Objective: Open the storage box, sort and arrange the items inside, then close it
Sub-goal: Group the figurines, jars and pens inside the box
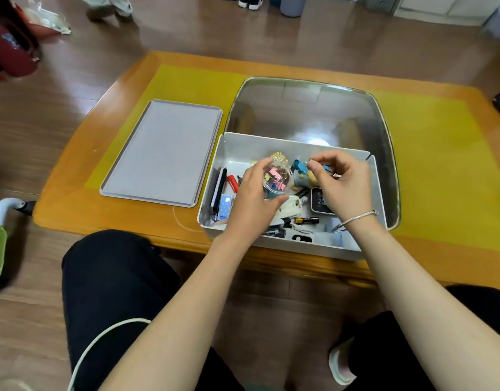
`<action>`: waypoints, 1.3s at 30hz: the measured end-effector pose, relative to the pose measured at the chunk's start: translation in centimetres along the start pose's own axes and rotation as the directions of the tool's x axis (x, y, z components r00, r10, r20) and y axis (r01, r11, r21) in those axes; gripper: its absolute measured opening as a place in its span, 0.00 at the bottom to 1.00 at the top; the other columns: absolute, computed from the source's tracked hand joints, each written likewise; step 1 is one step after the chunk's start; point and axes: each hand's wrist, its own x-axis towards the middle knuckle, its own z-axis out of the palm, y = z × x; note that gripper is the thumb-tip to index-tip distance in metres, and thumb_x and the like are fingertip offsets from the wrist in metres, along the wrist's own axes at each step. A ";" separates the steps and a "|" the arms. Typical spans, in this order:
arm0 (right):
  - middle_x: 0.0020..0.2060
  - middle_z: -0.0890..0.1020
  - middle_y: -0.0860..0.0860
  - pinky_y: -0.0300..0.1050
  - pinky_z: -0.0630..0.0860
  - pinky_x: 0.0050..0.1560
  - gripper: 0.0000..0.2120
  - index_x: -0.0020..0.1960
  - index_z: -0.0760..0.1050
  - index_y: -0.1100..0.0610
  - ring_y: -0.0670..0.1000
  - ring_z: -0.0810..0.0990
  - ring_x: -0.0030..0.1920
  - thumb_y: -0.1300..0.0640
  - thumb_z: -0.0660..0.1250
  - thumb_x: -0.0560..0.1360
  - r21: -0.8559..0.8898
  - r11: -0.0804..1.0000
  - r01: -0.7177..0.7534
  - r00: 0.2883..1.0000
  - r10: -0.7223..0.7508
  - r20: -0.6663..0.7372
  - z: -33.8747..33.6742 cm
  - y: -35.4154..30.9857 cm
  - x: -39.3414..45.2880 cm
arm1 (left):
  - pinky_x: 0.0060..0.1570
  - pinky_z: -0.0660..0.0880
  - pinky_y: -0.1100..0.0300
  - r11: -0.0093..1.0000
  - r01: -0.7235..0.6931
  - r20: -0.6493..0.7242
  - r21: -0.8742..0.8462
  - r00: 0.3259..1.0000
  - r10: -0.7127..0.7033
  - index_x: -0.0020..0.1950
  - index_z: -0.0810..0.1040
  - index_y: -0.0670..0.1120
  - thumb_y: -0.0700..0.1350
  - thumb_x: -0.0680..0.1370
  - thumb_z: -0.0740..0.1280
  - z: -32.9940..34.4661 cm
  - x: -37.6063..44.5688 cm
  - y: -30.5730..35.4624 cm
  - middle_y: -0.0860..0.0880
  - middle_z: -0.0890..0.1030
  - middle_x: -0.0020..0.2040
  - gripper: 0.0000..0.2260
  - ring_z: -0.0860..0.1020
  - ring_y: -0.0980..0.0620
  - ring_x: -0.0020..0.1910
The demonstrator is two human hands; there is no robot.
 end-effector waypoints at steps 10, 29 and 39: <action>0.33 0.77 0.39 0.24 0.69 0.37 0.05 0.41 0.80 0.54 0.33 0.76 0.35 0.63 0.72 0.70 -0.109 0.992 0.060 0.996 -0.052 0.073 1.6 -0.5 -0.6 | 0.58 0.62 0.79 0.995 -0.084 0.068 0.060 0.995 0.080 0.71 0.66 0.49 0.42 0.71 0.75 0.4 -0.4 -0.5 0.51 0.71 0.66 0.32 0.65 0.68 0.58; 0.37 0.79 0.46 0.44 0.76 0.40 0.08 0.43 0.80 0.53 0.49 0.77 0.35 0.61 0.75 0.67 -0.003 0.994 -0.108 0.992 0.108 0.068 0.0 -0.4 -0.9 | 0.59 0.61 0.65 0.983 -0.109 0.132 0.147 0.987 0.090 0.74 0.62 0.55 0.49 0.74 0.72 0.4 -0.4 -0.4 0.51 0.72 0.67 0.31 0.67 0.52 0.64; 0.39 0.82 0.46 0.41 0.79 0.43 0.14 0.46 0.80 0.50 0.50 0.81 0.40 0.69 0.69 0.71 0.067 0.993 -0.095 0.977 0.080 0.199 -0.2 -0.7 -1.3 | 0.55 0.69 0.60 0.985 -0.138 0.103 0.102 0.986 0.128 0.66 0.68 0.51 0.47 0.72 0.74 0.4 -0.7 -0.2 0.55 0.74 0.61 0.26 0.69 0.52 0.60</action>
